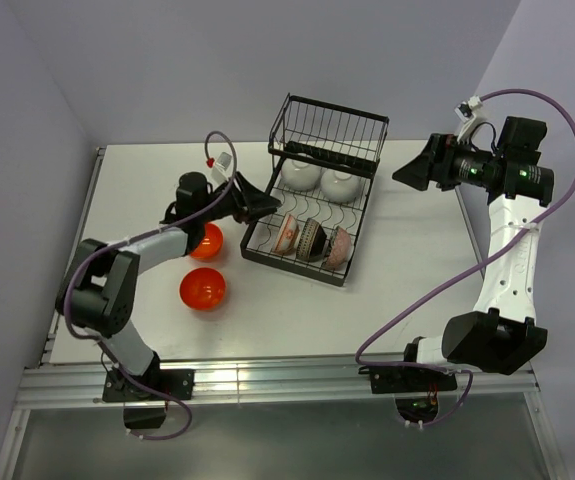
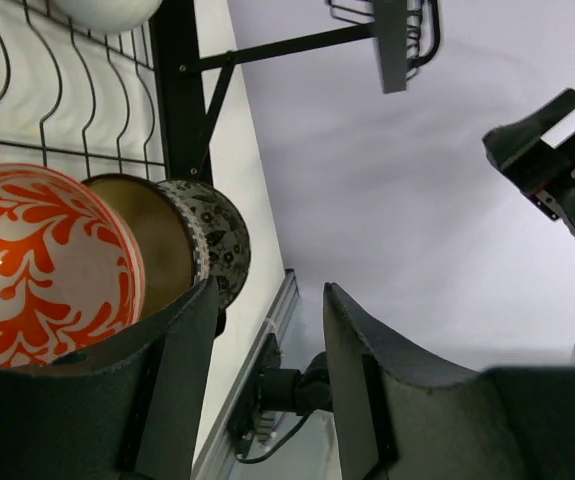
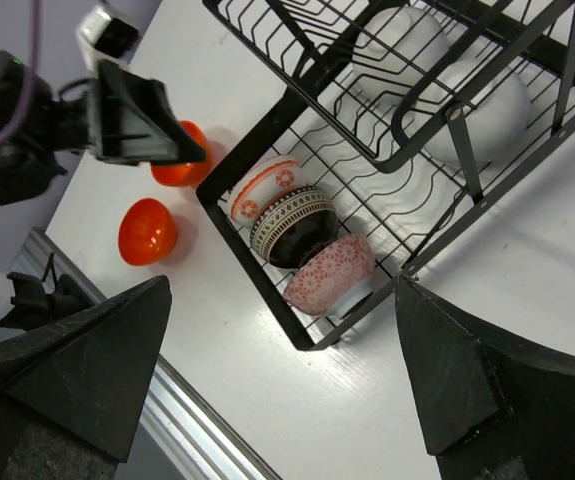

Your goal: Load the bowls into the dish rack

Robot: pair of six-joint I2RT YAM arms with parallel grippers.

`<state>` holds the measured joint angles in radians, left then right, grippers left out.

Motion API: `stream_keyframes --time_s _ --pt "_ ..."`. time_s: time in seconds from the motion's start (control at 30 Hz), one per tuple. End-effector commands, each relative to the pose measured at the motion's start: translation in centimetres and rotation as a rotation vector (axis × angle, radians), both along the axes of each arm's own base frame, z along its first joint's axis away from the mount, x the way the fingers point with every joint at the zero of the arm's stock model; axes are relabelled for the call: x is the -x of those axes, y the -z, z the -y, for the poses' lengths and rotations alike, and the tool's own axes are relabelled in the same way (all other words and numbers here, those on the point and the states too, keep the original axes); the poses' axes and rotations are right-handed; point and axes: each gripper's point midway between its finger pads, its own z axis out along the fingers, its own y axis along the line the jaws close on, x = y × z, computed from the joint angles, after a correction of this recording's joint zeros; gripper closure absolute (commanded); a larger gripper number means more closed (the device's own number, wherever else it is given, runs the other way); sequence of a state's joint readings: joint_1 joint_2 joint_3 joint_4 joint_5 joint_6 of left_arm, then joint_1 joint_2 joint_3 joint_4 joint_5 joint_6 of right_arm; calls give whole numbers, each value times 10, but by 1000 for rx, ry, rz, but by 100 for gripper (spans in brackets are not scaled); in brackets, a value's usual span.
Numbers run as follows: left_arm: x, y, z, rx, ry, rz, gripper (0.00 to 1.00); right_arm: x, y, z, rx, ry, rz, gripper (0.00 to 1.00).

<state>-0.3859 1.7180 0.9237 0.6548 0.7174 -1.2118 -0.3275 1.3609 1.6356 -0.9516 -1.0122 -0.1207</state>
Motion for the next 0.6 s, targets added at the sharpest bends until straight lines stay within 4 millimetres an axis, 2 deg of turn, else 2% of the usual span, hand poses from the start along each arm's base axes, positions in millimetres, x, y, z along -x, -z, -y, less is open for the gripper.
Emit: stream_keyframes --time_s 0.0,0.07,0.1,0.13,0.17,0.2,0.23,0.3,0.33,0.37,0.4,0.43,0.47,0.57 --pt "1 -24 -23 -117 4 105 48 5 -16 2 66 6 66 0" --pt "7 -32 -37 -207 37 179 49 7 -15 4 101 12 60 0" --pt "13 -28 -46 -338 107 283 49 8 -14 6 120 13 59 0" --pt "23 -22 -51 -409 167 314 50 9 -14 6 130 13 61 0" --pt "28 -20 -60 -519 246 493 51 10 -12 6 136 12 59 0" --pt "34 -23 -65 -572 291 560 51 11 -12 6 145 7 61 0" --pt "61 -4 -77 -634 399 524 51 12 -10 6 146 4 53 0" --pt "77 14 -100 -801 547 669 51 12 -8 4 146 -7 46 0" --pt "107 29 -114 -832 665 594 52 13 -8 3 148 -9 48 0" --pt "112 36 -127 -900 752 671 54 12 -7 2 148 -14 46 0" --pt "122 44 -135 -927 800 670 54 12 -7 1 147 -15 44 0" --pt "132 48 -144 -944 853 695 55 11 -6 0 146 -16 42 0" --pt "149 56 -162 -994 951 751 55 11 -5 -1 147 -20 39 0" --pt "171 55 -183 -1058 1076 911 52 12 -5 -4 147 -28 35 0"
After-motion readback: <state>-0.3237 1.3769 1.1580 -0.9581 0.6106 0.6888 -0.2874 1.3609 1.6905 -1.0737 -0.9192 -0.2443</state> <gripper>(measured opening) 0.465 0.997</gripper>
